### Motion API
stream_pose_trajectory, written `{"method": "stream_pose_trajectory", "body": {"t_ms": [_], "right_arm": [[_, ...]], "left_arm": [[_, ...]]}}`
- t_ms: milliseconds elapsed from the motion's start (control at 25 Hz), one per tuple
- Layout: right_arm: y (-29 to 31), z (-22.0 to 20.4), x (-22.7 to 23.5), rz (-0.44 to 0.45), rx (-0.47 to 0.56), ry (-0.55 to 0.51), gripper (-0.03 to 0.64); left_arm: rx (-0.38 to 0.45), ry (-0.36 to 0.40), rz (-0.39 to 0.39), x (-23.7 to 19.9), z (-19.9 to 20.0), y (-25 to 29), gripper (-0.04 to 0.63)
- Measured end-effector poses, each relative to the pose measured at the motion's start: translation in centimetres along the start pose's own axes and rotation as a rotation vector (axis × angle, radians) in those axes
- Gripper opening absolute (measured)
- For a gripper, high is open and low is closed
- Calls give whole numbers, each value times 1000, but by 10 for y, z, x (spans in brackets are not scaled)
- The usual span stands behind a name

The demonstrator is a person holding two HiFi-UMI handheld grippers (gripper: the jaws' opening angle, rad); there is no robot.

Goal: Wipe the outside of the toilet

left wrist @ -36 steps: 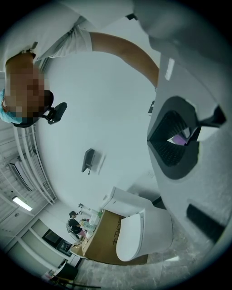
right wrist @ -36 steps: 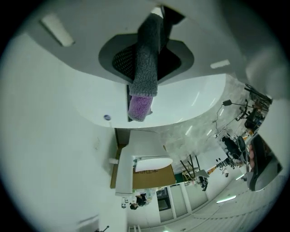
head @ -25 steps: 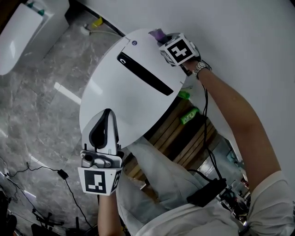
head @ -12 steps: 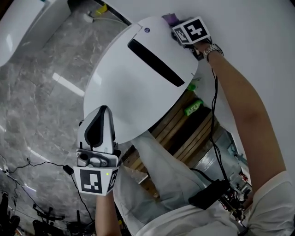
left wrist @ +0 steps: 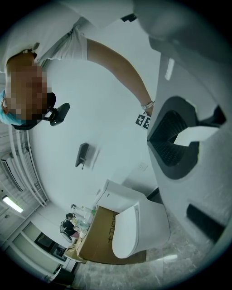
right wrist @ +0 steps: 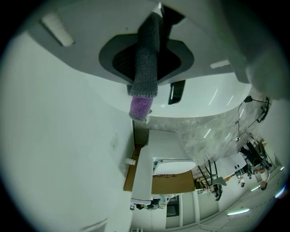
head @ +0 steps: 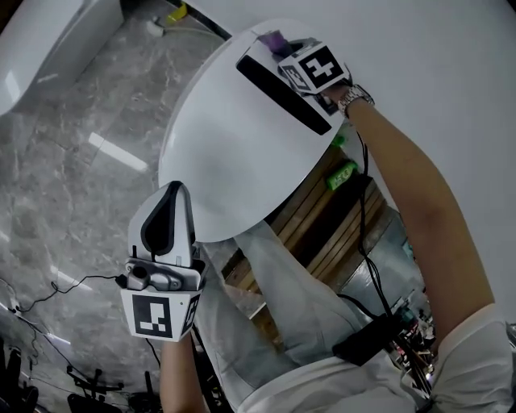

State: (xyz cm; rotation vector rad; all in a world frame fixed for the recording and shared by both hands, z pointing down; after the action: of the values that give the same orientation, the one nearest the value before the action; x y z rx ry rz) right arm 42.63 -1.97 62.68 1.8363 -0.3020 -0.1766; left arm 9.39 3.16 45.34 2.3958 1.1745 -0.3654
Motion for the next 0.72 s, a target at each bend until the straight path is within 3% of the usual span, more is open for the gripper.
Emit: {"method": "stream_pose_trajectory", "body": {"t_ms": [320,720], "right_arm": [[12,11,-56,-21,22,-28,91],[42,1,-109,-36,-37,-53,92]], "left_arm": [[10,-22,37,-31,-10,-37,5],[14,-40,66,-67,-13,-78,5]]}}
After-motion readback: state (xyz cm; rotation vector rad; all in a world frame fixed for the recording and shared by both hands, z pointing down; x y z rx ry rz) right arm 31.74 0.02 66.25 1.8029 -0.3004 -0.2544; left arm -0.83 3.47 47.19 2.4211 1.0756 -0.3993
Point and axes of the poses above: the fingertips, and each gripper's own axes: y forward along the fingers, x to its right, z out of its top, the point moved 2 cm from there along -y, backward along the fingers, and after that the axes turned 11 degrees about z, right-handed, at the moved point
